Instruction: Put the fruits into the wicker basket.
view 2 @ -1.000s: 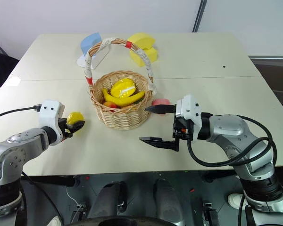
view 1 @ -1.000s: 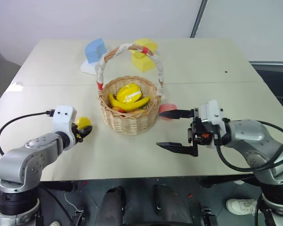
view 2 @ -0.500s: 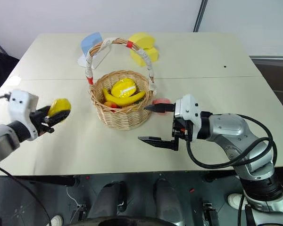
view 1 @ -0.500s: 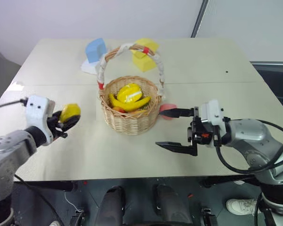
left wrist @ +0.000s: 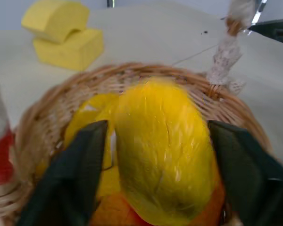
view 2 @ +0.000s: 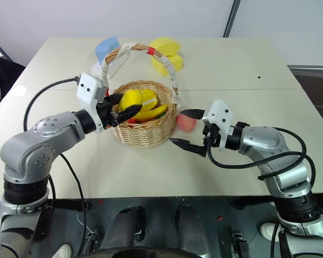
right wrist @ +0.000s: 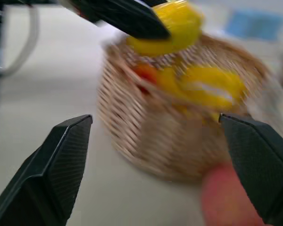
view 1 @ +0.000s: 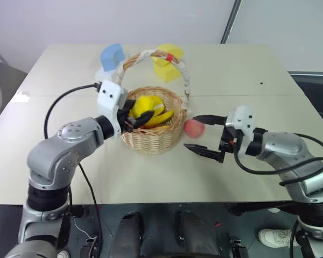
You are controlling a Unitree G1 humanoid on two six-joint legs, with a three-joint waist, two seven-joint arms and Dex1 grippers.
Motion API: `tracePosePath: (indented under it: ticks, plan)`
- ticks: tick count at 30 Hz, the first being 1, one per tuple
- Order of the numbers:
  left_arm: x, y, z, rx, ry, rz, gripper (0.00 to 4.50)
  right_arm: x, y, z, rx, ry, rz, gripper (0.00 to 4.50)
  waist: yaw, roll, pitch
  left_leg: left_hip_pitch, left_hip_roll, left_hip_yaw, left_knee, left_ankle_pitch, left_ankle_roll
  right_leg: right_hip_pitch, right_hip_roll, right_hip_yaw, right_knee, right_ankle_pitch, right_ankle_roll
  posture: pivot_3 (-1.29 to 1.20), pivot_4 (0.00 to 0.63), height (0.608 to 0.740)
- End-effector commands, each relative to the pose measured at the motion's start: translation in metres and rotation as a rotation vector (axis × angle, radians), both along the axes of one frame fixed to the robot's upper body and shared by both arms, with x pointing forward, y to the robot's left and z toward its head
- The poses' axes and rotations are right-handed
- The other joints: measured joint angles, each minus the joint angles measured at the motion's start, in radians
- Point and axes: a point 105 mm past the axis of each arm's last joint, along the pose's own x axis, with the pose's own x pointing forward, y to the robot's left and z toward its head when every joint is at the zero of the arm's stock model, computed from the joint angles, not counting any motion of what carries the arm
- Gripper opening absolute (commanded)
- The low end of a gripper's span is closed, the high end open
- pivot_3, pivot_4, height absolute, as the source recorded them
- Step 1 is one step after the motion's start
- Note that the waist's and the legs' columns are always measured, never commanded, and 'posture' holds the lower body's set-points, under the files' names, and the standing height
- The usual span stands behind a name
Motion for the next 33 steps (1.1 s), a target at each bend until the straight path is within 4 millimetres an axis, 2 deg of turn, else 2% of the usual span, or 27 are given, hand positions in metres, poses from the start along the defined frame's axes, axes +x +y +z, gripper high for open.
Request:
tracePosePath:
  ticks: [1, 4, 6, 10, 18, 20, 22, 24, 25, 27, 29, 33]
  plan:
    - [-0.006, 0.0, 0.017, -0.02, -0.093, -0.044, 4.47, 0.021, -0.012, 0.0, 0.022, -0.049, -0.158, 4.5, 0.001, 0.0, 0.0, 0.0, 0.0, 0.0, 0.0, 0.0, 0.0, 0.0, 0.0, 0.0, 0.0, 0.0, 0.0, 0.0, 0.15, 0.74]
    - [-0.029, 0.003, 0.023, -0.097, -0.124, -0.177, 4.47, 0.033, -0.014, -0.013, 0.014, -0.031, -0.223, 4.5, 0.001, 0.0, 0.0, 0.0, 0.0, 0.0, 0.0, 0.0, 0.0, 0.0, 0.0, 0.0, 0.0, 0.0, 0.0, 0.0, 0.15, 0.74]
    - [-0.041, 0.01, 0.018, -0.098, -0.11, -0.233, 4.47, 0.039, -0.013, -0.018, 0.026, -0.015, -0.24, 4.5, -0.002, 0.0, 0.0, 0.0, 0.0, 0.0, 0.0, 0.0, 0.0, 0.0, 0.0, 0.0, 0.0, 0.0, -0.001, 0.0, 0.15, 0.74]
    - [-0.048, 0.032, 0.006, -0.102, -0.064, -0.208, 4.47, 0.053, -0.014, -0.031, 0.009, 0.01, -0.275, 4.5, 0.003, 0.0, 0.0, 0.0, 0.0, 0.0, -0.001, 0.0, 0.0, -0.001, 0.0, 0.0, 0.0, 0.0, -0.001, 0.0, 0.15, 0.74]
    - [-0.069, 0.034, 0.004, -0.095, -0.094, -0.24, 4.47, 0.071, -0.019, -0.047, 0.006, 0.079, -0.337, 4.5, 0.005, 0.0, 0.0, 0.0, 0.0, 0.001, 0.0, 0.0, 0.0, 0.0, -0.001, 0.0, -0.001, -0.001, -0.001, 0.0, 0.15, 0.74]
    - [-0.069, 0.035, 0.003, -0.09, -0.099, -0.232, 4.5, 0.071, -0.019, -0.047, 0.014, 0.081, -0.333, 3.95, 0.006, 0.0, 0.0, 0.0, 0.0, 0.0, 0.0, 0.0, 0.0, 0.0, -0.001, 0.0, 0.0, 0.0, -0.001, 0.0, 0.15, 0.74]
    - [-0.069, 0.036, 0.001, -0.083, -0.101, -0.221, 4.5, 0.071, -0.019, -0.044, 0.015, 0.073, -0.332, 3.1, 0.005, 0.0, 0.0, 0.0, 0.0, 0.0, 0.0, 0.0, 0.0, 0.0, -0.001, 0.0, 0.0, 0.0, -0.001, 0.0, 0.15, 0.74]
    - [-0.067, 0.038, 0.0, -0.076, -0.107, -0.208, 4.5, 0.068, -0.02, -0.037, 0.001, 0.039, -0.322, 2.4, 0.004, 0.0, 0.0, 0.0, 0.0, 0.0, 0.0, 0.0, 0.0, 0.0, -0.001, 0.0, 0.0, 0.0, -0.001, 0.0, 0.15, 0.74]
    - [-0.067, 0.04, 0.0, -0.073, -0.112, -0.201, 4.5, 0.065, -0.022, -0.033, -0.009, 0.02, -0.315, 2.31, 0.004, 0.001, 0.0, 0.0, 0.0, 0.0, 0.0, 0.0, 0.0, 0.0, -0.001, 0.0, 0.0, 0.0, -0.001, 0.0, 0.15, 0.74]
    - [-0.065, 0.045, 0.0, -0.069, -0.117, -0.182, 4.5, 0.056, -0.029, -0.021, -0.045, -0.023, -0.288, 2.31, 0.008, 0.001, 0.0, 0.0, 0.0, 0.0, 0.0, 0.0, 0.0, 0.0, -0.001, 0.0, 0.0, -0.001, -0.001, 0.0, 0.15, 0.74]
    - [-0.064, 0.051, -0.002, -0.062, -0.117, -0.168, 4.5, 0.039, -0.032, -0.01, -0.083, -0.051, -0.205, 2.31, 0.01, 0.001, 0.0, 0.0, 0.0, 0.0, 0.0, 0.0, 0.0, 0.0, -0.001, 0.0, 0.0, -0.001, -0.001, 0.0, 0.15, 0.74]
    - [-0.062, 0.064, -0.002, -0.071, -0.134, -0.149, 4.5, -0.007, -0.011, 0.012, -0.091, -0.023, 0.051, 2.31, 0.003, 0.001, 0.0, 0.0, 0.0, 0.001, 0.0, 0.0, 0.0, 0.0, -0.001, 0.0, -0.001, -0.001, -0.001, 0.0, 0.15, 0.74]
